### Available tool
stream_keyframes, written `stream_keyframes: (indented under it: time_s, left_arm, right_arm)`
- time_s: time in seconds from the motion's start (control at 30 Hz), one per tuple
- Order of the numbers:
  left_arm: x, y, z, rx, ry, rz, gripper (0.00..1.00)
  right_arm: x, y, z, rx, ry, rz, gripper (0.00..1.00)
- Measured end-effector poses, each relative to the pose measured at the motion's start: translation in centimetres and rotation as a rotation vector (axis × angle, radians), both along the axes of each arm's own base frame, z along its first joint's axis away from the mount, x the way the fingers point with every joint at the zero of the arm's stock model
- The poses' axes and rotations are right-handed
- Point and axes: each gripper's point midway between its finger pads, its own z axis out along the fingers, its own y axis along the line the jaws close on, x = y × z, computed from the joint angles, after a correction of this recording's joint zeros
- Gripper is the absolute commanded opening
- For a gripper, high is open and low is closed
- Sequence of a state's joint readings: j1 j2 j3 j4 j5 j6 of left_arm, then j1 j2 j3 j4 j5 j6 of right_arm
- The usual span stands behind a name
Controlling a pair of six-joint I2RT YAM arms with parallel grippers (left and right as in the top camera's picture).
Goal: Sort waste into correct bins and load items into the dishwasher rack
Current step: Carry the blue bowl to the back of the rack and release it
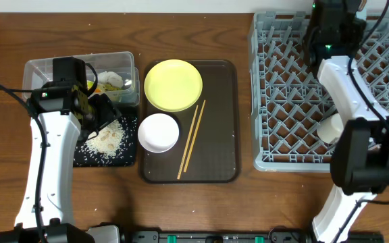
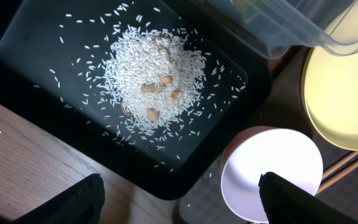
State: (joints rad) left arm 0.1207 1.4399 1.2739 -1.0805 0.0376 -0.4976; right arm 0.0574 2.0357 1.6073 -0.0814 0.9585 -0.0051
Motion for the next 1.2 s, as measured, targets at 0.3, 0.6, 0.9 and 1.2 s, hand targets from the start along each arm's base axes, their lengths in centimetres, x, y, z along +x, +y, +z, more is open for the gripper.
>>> stream_keyframes:
  time_s: [0.3, 0.6, 0.9, 1.2]
  left_arm:
    - [0.0, 0.0, 0.0, 0.0, 0.0, 0.0, 0.82]
    - [0.0, 0.0, 0.0, 0.0, 0.0, 0.0, 0.82]
    - [0.0, 0.0, 0.0, 0.0, 0.0, 0.0, 0.82]
    - [0.0, 0.0, 0.0, 0.0, 0.002, 0.0, 0.82]
  right_arm:
    - [1.2, 0.5, -5.2, 0.004, 0.088, 0.023, 0.02]
    - [1.4, 1.6, -5.7, 0.014, 0.108, 0.056, 0.02]
    - [0.3, 3.3, -7.5, 0.021, 0.224, 0.082, 0.01]
    - [-2.1, 5.9, -9.9, 0.005, 0.42, 0.132, 0.16]
